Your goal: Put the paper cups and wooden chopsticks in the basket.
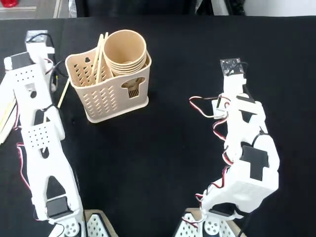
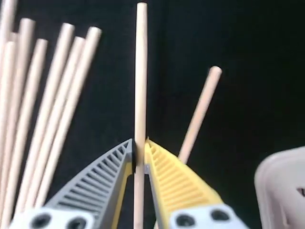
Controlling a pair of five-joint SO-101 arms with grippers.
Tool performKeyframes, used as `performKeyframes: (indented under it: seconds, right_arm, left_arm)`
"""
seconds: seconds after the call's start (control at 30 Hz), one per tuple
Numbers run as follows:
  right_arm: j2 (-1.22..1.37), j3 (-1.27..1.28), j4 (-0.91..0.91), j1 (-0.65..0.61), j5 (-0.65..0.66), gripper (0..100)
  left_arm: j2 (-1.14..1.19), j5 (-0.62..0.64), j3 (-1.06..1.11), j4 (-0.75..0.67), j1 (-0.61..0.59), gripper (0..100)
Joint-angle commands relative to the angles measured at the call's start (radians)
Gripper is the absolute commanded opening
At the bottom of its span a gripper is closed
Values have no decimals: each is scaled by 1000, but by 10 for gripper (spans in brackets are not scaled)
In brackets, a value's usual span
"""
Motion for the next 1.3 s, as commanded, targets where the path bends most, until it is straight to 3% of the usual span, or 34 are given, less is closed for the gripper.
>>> performKeyframes:
  seconds: [0.0, 0.23, 0.3, 0.53, 0.77, 0.93, 1.1, 1.17, 1.27]
  right_arm:
    - [-58, -4, -3, 3, 11, 14]
    - [-58, -4, -3, 3, 12, 14]
    - [-58, -4, -3, 3, 12, 14]
    - [-58, -4, -3, 3, 14, 14]
    - [-58, -4, -2, 3, 14, 14]
    - [-58, -4, -2, 3, 14, 14]
    - [-58, -4, -2, 3, 14, 14]
    - [-58, -4, -2, 3, 14, 14]
    - [-58, -4, -2, 3, 14, 14]
  left_arm:
    - [-71, -49, 24, 8, 45, 40]
    - [-69, -60, 22, 8, 58, 288]
    - [-69, -61, 22, 8, 61, 302]
    - [-35, -144, 42, 2, 39, 244]
    - [72, -153, 53, -152, -47, 227]
    - [89, -201, 48, -87, -42, 216]
    - [87, -201, 44, -44, -25, 20]
    - [87, -196, 44, -26, -25, 56]
    - [87, -196, -1, 6, -25, 27]
